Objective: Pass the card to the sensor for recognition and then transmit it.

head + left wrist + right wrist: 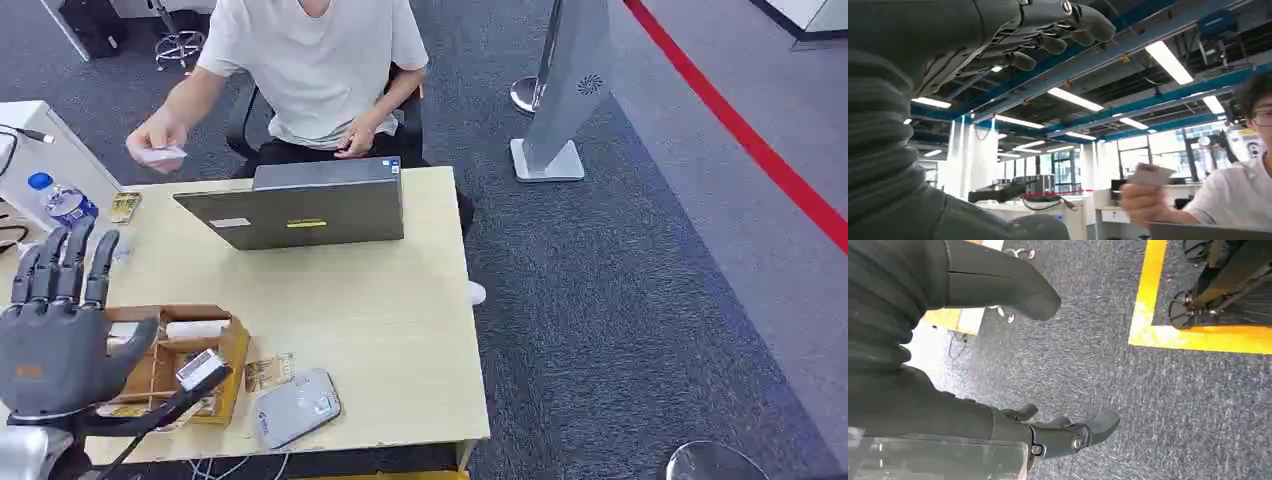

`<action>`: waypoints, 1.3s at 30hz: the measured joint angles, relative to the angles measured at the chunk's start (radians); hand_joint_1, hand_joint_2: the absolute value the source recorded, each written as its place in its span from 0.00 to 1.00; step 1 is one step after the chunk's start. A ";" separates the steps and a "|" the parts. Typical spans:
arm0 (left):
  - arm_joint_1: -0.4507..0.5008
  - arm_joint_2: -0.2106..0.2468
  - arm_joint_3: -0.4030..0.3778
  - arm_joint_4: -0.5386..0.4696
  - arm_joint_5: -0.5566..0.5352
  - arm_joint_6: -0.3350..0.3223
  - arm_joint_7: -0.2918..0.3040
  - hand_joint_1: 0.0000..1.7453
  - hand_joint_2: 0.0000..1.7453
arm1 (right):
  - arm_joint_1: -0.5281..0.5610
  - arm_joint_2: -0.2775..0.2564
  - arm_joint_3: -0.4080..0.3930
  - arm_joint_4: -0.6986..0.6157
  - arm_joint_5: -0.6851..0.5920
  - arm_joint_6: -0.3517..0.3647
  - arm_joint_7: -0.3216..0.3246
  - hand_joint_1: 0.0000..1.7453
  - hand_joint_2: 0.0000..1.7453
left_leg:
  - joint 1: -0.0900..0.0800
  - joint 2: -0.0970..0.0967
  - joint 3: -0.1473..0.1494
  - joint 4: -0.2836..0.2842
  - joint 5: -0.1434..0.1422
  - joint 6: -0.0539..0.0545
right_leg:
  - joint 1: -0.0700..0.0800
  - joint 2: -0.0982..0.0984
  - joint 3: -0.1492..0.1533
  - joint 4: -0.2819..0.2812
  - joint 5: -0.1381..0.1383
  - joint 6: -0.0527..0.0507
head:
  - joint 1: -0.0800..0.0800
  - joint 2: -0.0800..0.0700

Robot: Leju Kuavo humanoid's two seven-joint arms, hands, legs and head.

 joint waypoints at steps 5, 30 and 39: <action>-0.021 0.045 -0.064 0.033 0.000 0.002 0.015 0.00 1.00 | 0.001 0.000 -0.005 0.000 0.009 -0.001 0.003 0.00 1.00 | 0.000 0.000 0.000 0.000 0.000 0.000 | 0.000 0.000 0.000 0.000 0.000 0.000 | 0.000 0.000; -0.004 0.100 -0.090 0.061 0.000 0.018 0.040 1.00 1.00 | 0.002 0.000 -0.008 0.000 0.035 0.000 -0.003 0.00 1.00 | 0.000 0.000 -0.001 0.000 0.000 0.000 | 0.000 0.000 -0.001 0.000 -0.001 0.000 | 0.000 0.000; -0.001 0.101 -0.090 0.069 0.000 0.024 0.040 1.00 1.00 | 0.002 0.000 -0.008 0.000 0.037 0.000 -0.006 0.00 1.00 | 0.000 0.000 -0.001 0.000 0.000 0.000 | 0.000 0.000 -0.001 0.000 -0.001 0.000 | 0.000 0.000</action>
